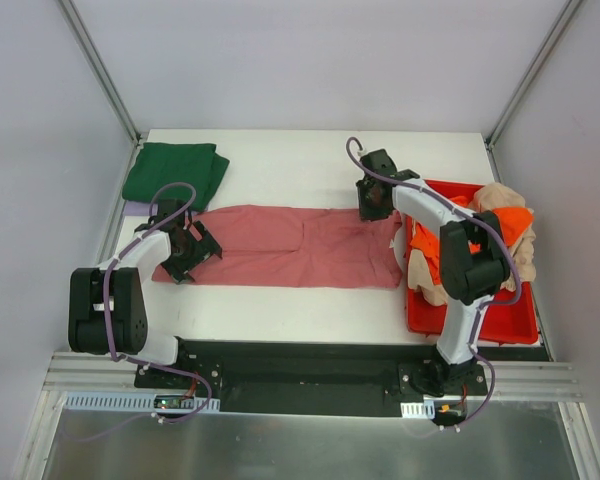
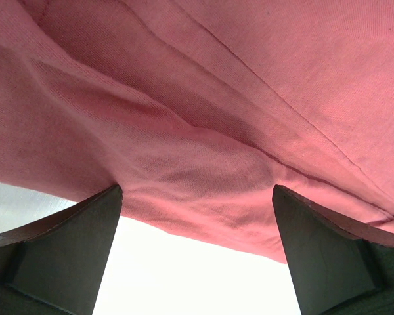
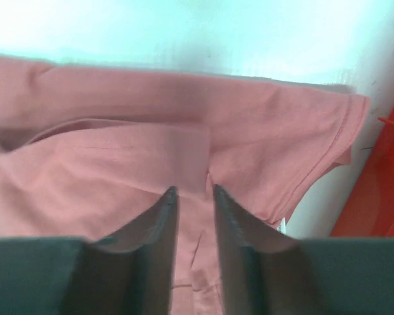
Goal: Fold and stack the t-shirts
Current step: Fold the other side of the tshirt into a rectangle, then rotate the tshirt 90 degrees
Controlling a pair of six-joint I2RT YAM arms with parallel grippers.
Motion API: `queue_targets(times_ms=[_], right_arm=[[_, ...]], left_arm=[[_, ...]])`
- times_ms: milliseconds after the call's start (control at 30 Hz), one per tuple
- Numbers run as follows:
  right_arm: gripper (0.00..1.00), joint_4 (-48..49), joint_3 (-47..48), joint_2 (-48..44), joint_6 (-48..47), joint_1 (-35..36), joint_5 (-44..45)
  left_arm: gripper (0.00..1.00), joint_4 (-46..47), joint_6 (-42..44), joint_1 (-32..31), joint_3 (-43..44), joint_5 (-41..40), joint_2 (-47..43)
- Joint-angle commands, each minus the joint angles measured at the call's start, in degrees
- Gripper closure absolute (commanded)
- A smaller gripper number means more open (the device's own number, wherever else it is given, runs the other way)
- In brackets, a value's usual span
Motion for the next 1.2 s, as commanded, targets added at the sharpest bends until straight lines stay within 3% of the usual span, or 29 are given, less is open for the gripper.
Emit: queue_targets(times_ms=[0, 200, 233, 267, 467, 633, 833, 1000, 1167], right_arm=[[0.58, 1.3, 3.3, 2.8, 1.8, 0.0, 5.6], [0.36, -0.2, 2.4, -0.6, 1.8, 0.1, 5.6], [0.28, -0.1, 0.8, -2.5, 1.8, 0.1, 5.1], [0.05, 0.2, -0.8, -4.4, 1.8, 0.3, 4.4], [0.04, 1.6, -12.6, -19.7, 1.8, 3.6, -10.4], [0.04, 5.9, -23.7, -25.4, 9.3, 10.1, -15.0], [0.04, 12.7, -31.3, -25.0, 15.0, 13.5, -15.5], [0.04, 9.3, -28.4, -18.8, 13.5, 12.7, -12.9], [0.04, 7.6, -22.9, -11.5, 9.0, 8.1, -15.2]], left_arm=[[0.01, -1.6, 1.6, 0.7, -1.2, -2.3, 0.0], [0.01, -2.1, 1.3, 0.6, -0.9, -1.7, -2.7], [0.01, -2.3, 1.0, 0.6, -0.8, -1.3, -3.4], [0.01, -2.4, 0.4, 0.5, -0.9, -0.8, -4.3], [0.01, -2.8, -1.7, -0.5, 1.0, 5.0, -10.6], [0.01, -3.4, -3.4, -1.2, 4.8, 4.0, -14.5], [0.01, -2.7, -3.2, -1.3, 13.9, -1.2, -1.0], [0.01, -2.3, -1.3, -1.3, 20.3, 1.9, 11.9], [0.01, -1.8, -0.9, -1.2, 19.7, -2.4, 15.1]])
